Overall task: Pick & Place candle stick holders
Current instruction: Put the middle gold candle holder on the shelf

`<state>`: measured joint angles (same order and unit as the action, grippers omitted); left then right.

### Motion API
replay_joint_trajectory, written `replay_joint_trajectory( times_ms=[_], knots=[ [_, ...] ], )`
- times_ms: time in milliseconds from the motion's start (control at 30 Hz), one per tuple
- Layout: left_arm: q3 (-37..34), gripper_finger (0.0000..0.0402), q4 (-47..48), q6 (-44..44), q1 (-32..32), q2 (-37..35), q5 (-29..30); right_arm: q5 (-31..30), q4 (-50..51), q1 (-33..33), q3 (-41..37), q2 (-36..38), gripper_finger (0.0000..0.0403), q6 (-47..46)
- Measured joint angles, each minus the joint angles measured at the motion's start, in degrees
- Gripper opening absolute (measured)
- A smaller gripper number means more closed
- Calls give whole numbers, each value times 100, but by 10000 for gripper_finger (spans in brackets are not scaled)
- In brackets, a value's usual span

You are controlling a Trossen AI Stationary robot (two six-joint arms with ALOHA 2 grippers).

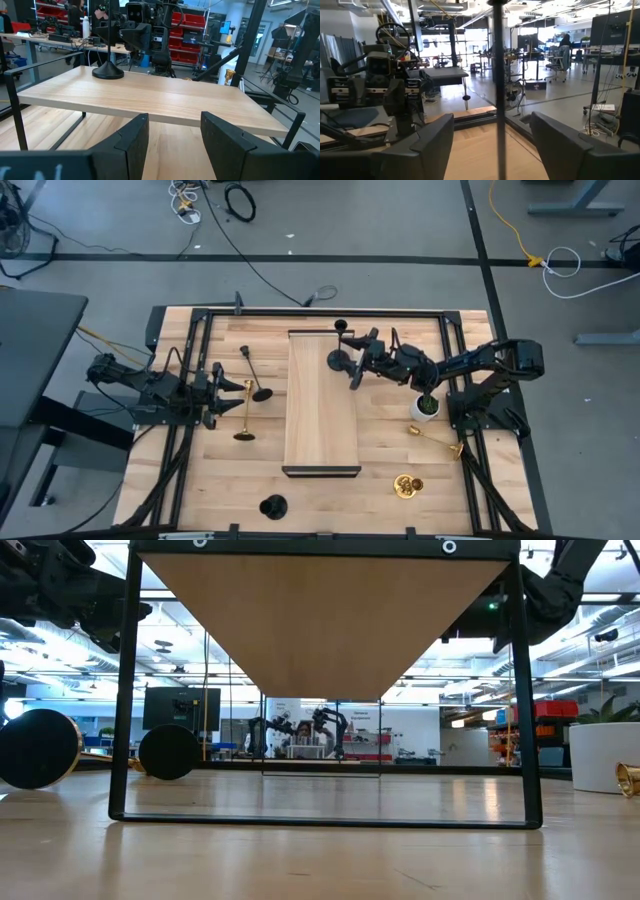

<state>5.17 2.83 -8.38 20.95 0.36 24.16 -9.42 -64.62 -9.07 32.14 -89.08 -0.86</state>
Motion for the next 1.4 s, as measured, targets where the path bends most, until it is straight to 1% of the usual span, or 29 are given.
replay_joint_trajectory(
  times_ms=[267,333,467,933,1167,1400],
  knots=[
    [-1,181,0,-2,0,0,-2,-88,28,115,0,20,265,176],
    [0,181,0,-4,2,0,-2,-211,154,124,0,106,265,172],
    [0,181,0,-4,1,0,-2,-217,585,123,0,410,265,147],
    [0,181,-2,-4,0,0,-2,-211,3290,460,-2,1944,265,-238],
    [0,181,-2,-4,2,0,-2,-198,4513,679,-2,2665,265,-662],
    [-1,181,-2,-4,2,0,-2,-191,5710,910,-2,3268,265,-1324]
  ],
)
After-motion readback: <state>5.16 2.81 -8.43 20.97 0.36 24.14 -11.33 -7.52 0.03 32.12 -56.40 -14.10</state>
